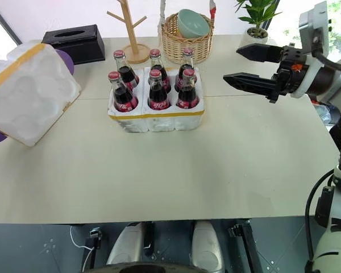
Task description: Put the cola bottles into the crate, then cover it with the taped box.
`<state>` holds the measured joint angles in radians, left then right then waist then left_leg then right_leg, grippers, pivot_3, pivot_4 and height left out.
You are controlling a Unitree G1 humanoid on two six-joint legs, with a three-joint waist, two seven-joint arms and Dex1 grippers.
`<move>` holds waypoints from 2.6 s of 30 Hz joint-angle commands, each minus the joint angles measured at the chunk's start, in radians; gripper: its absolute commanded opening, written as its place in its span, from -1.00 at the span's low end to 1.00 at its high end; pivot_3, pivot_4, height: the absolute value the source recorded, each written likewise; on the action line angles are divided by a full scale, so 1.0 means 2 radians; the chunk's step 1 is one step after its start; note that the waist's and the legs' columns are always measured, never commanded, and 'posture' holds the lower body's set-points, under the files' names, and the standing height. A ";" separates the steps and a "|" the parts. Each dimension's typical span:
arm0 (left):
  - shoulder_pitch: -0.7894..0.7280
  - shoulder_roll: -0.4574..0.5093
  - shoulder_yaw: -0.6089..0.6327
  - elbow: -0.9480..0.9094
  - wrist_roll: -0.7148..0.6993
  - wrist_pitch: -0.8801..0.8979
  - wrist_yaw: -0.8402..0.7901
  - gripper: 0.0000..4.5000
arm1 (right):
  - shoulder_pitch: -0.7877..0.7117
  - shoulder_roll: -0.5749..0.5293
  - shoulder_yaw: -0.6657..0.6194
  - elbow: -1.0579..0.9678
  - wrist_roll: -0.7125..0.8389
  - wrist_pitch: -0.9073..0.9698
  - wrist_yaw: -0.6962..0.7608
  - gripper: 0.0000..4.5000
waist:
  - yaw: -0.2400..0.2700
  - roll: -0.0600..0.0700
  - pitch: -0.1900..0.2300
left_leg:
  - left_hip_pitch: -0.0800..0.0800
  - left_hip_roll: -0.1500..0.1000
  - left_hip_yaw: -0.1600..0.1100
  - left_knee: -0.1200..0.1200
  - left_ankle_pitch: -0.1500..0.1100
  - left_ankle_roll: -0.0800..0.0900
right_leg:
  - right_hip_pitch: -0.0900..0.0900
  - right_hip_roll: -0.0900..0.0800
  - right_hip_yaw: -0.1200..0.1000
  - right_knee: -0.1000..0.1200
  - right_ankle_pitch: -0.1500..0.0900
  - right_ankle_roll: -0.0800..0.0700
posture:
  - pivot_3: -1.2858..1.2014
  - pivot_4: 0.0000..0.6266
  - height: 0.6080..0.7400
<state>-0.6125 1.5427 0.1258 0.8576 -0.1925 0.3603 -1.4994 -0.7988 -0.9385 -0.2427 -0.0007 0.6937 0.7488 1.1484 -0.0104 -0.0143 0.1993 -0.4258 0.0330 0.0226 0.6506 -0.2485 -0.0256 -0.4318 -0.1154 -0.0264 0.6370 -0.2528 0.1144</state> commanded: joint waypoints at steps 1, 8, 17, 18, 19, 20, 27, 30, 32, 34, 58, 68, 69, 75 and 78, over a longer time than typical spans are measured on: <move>-0.148 -0.033 -0.088 0.087 0.116 -0.041 0.017 1.00 | -0.007 -0.011 -0.028 -0.022 0.018 0.006 -0.013 0.99 | 0.003 -0.001 0.000 | 0.000 0.000 0.000 0.001 0.000 0.000 | 0.000 0.000 0.000 0.000 0.000 0.000 | 0.03 -0.52 0.94; -0.293 -0.101 -0.148 0.202 0.207 -0.075 0.069 1.00 | 0.023 -0.019 -0.047 -0.048 0.029 0.019 -0.033 0.99 | -0.001 -0.004 -0.001 | 0.000 0.000 0.000 0.007 0.000 0.000 | 0.002 -0.001 0.000 0.004 0.001 0.002 | 0.03 -0.52 0.94; -0.290 -0.153 -0.142 0.239 0.231 -0.080 0.125 1.00 | 0.016 -0.026 -0.065 -0.051 0.050 0.037 -0.062 0.99 | -0.002 -0.004 -0.001 | 0.000 0.000 -0.001 0.006 0.000 0.000 | 0.001 -0.001 0.000 0.004 0.001 0.002 | 0.03 -0.52 0.94; -0.290 -0.158 -0.139 0.241 0.231 -0.078 0.134 1.00 | 0.018 -0.027 -0.064 -0.053 0.049 0.036 -0.064 0.99 | -0.001 -0.004 -0.001 | 0.000 0.000 -0.001 0.006 0.000 0.000 | 0.001 -0.001 0.000 0.004 0.001 0.002 | 0.03 -0.52 0.94; -0.291 -0.162 -0.138 0.242 0.231 -0.077 0.142 1.00 | 0.020 -0.027 -0.064 -0.054 0.048 0.036 -0.065 0.99 | -0.001 -0.004 -0.001 | 0.000 0.000 -0.001 0.006 0.000 0.000 | 0.001 -0.001 0.000 0.004 0.001 0.002 | 0.03 -0.52 0.94; -0.289 -0.165 -0.137 0.243 0.233 -0.078 0.149 1.00 | 0.021 -0.028 -0.064 -0.057 0.049 0.037 -0.067 0.99 | -0.001 -0.004 -0.001 | 0.000 0.000 -0.001 0.006 0.000 0.000 | 0.001 -0.001 0.000 0.004 0.001 0.002 | 0.03 -0.52 0.94; -0.293 -0.174 -0.122 0.247 0.227 -0.065 0.147 0.40 | 0.032 -0.030 -0.073 -0.068 0.056 0.043 -0.075 1.00 | 0.000 -0.004 -0.001 | -0.001 0.000 -0.001 0.007 0.000 0.000 | 0.001 -0.001 0.000 0.004 0.001 0.002 | 0.03 -0.52 0.94; -0.294 -0.173 -0.121 0.246 0.232 -0.062 0.143 -0.28 | 0.038 -0.032 -0.075 -0.073 0.059 0.043 -0.077 1.00 | -0.001 -0.004 -0.001 | -0.001 0.000 -0.001 0.007 0.000 0.000 | 0.001 -0.001 0.000 0.004 0.001 0.002 | 0.03 -0.52 0.94; -0.295 -0.172 -0.121 0.246 0.235 -0.060 0.137 -0.75 | 0.045 -0.035 -0.074 -0.075 0.056 0.040 -0.075 1.00 | -0.001 -0.004 -0.001 | 0.000 0.000 -0.001 0.007 0.000 0.000 | 0.001 -0.001 0.000 0.004 0.001 0.002 | 0.03 -0.52 0.94; -0.294 -0.170 -0.121 0.245 0.235 -0.059 0.130 -0.85 | 0.052 -0.038 -0.071 -0.077 0.051 0.035 -0.073 1.00 | -0.001 -0.004 -0.001 | 0.000 0.000 -0.001 0.007 0.000 0.000 | 0.001 -0.001 0.000 0.005 0.001 0.002 | 0.03 -0.52 0.94; -0.269 -0.227 -0.043 -0.055 0.157 -0.327 0.190 -0.85 | 0.075 -0.042 -0.063 -0.057 0.038 0.010 -0.062 1.00 | 0.000 -0.005 -0.001 | -0.001 0.000 -0.001 0.008 0.000 0.000 | 0.001 -0.001 0.000 0.005 0.001 0.002 | 0.03 -0.52 0.94; -0.230 -0.292 -0.109 -0.157 0.311 -0.443 0.443 -0.85 | 0.123 -0.046 -0.089 -0.081 0.055 0.028 -0.065 1.00 | 0.000 -0.005 -0.001 | -0.001 0.000 -0.001 0.008 0.000 0.000 | 0.001 -0.001 0.000 0.005 0.001 0.002 | 0.03 -0.52 0.94; -0.226 -0.296 -0.114 -0.159 0.319 -0.453 0.460 -0.85 | 0.133 -0.044 -0.091 -0.087 0.054 0.028 -0.067 1.00 | 0.000 -0.005 -0.001 | 0.000 0.000 -0.001 0.008 0.000 0.000 | 0.001 -0.001 0.000 0.005 0.001 0.002 | 0.03 -0.52 0.94; -0.199 -0.309 -0.124 -0.173 0.334 -0.492 0.513 -0.85 | 0.194 -0.036 -0.098 -0.120 0.051 0.022 -0.074 1.00 | 0.001 -0.005 -0.001 | -0.001 0.000 -0.001 0.008 0.000 0.000 | 0.001 -0.001 0.000 0.005 0.001 0.002 | 0.03 -0.52 0.94; -0.186 -0.308 -0.129 -0.181 0.341 -0.488 0.517 -0.85 | 0.205 -0.026 -0.098 -0.135 0.058 0.026 -0.089 1.00 | 0.001 -0.005 -0.001 | 0.000 0.000 -0.001 0.008 0.000 0.000 | 0.001 -0.001 0.000 0.005 0.001 0.002 | 0.03 -0.52 0.94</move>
<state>-0.9867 0.9175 -0.1405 0.5310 0.4807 -0.6140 -0.4856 -0.3871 -0.9975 -0.4000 -0.2279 0.7825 0.8019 0.9871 -0.0093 -0.0243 0.1982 -0.4265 0.0324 0.0209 0.6667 -0.2483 -0.0259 -0.4292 -0.1181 -0.0265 0.6474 -0.2507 0.1187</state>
